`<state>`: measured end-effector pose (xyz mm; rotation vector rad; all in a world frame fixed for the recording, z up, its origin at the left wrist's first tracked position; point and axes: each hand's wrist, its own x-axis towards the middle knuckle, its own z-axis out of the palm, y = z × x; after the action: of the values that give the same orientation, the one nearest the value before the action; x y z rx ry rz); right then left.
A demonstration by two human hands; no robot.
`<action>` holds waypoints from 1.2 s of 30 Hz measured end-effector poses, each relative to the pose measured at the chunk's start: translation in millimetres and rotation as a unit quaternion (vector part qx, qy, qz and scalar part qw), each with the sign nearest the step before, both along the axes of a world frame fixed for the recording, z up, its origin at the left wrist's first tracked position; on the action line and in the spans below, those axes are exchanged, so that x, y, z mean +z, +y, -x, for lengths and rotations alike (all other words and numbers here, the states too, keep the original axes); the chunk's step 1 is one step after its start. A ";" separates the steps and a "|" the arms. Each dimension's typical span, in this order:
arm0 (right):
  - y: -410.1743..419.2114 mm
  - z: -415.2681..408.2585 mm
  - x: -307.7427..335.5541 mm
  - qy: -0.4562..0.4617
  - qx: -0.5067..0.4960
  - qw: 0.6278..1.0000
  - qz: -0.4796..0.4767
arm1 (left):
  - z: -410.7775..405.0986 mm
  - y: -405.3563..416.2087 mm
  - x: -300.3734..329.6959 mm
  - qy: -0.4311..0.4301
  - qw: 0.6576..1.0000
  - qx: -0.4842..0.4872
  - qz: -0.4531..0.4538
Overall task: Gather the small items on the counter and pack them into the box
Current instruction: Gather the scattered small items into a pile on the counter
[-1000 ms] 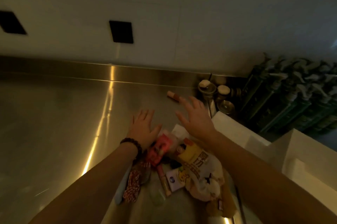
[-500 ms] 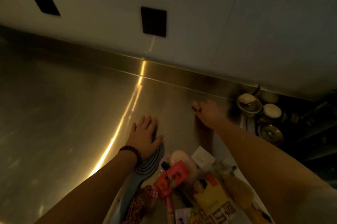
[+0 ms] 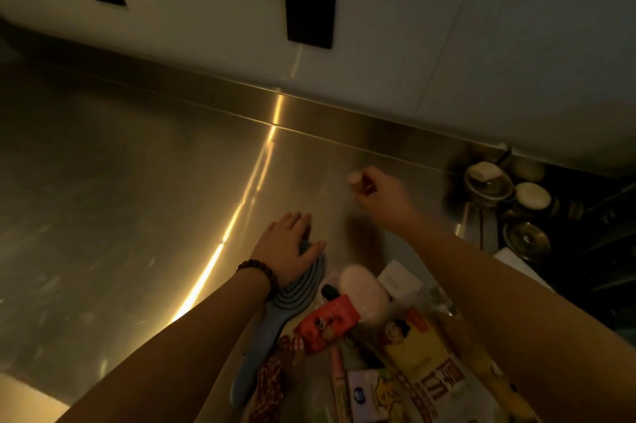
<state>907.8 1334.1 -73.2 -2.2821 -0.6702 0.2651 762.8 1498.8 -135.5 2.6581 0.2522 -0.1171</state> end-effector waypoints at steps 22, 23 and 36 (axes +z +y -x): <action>-6.0 100.0 -10.1 0.054 0.042 0.993 0.099 | 77.7 -25.9 10.5 0.024 0.991 0.009 0.135; -6.3 99.5 -9.0 0.058 0.041 0.992 0.105 | 76.0 -28.0 11.2 0.024 0.990 0.012 0.137; -30.5 111.8 8.5 0.088 -0.007 0.990 0.107 | 69.7 -30.0 29.2 -0.039 0.994 0.008 0.104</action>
<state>796.0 1303.7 -64.7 -2.4291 -0.5558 0.5476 693.1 1468.8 -106.2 2.4465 0.2220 -0.0331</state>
